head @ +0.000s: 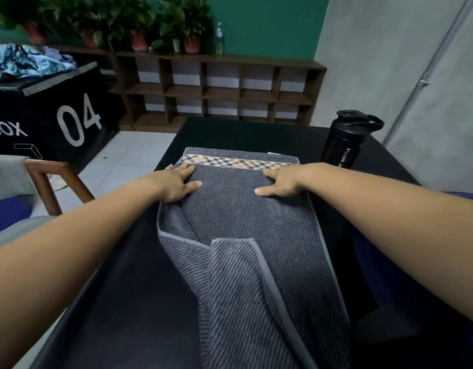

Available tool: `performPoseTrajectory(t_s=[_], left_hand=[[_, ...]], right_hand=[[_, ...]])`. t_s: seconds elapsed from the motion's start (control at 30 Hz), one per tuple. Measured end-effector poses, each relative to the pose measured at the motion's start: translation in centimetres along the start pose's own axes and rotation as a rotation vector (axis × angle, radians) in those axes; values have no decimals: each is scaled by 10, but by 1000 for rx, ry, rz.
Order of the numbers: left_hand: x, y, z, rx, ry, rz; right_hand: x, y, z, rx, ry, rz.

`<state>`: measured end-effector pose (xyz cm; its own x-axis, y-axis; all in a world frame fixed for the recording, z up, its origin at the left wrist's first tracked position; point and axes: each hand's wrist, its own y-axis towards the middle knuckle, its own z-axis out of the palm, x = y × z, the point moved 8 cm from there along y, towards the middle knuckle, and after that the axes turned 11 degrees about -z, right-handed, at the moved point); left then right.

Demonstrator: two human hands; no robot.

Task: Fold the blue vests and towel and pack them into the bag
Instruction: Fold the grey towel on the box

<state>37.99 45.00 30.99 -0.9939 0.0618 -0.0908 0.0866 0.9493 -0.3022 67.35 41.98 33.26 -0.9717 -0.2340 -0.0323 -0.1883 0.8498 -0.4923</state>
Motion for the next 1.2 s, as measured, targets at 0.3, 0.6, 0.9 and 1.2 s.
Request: performPoseTrajectory(t_s=[0.3,0.6,0.9,1.2], left_hand=[[-13,-6,-10,-176,-39,72],[-64,-160,4,-151,-319,431],[-58,-239,19,-134,-308,457],[-14,-304,-7,-236,-541,396]], right_hand=[[-3,-1,0,-141,27,30],[63,-62,6,-258,-101,-83],[108,-160,49,-187,-222,-232],[132,-249,89,-241,-203,-363]])
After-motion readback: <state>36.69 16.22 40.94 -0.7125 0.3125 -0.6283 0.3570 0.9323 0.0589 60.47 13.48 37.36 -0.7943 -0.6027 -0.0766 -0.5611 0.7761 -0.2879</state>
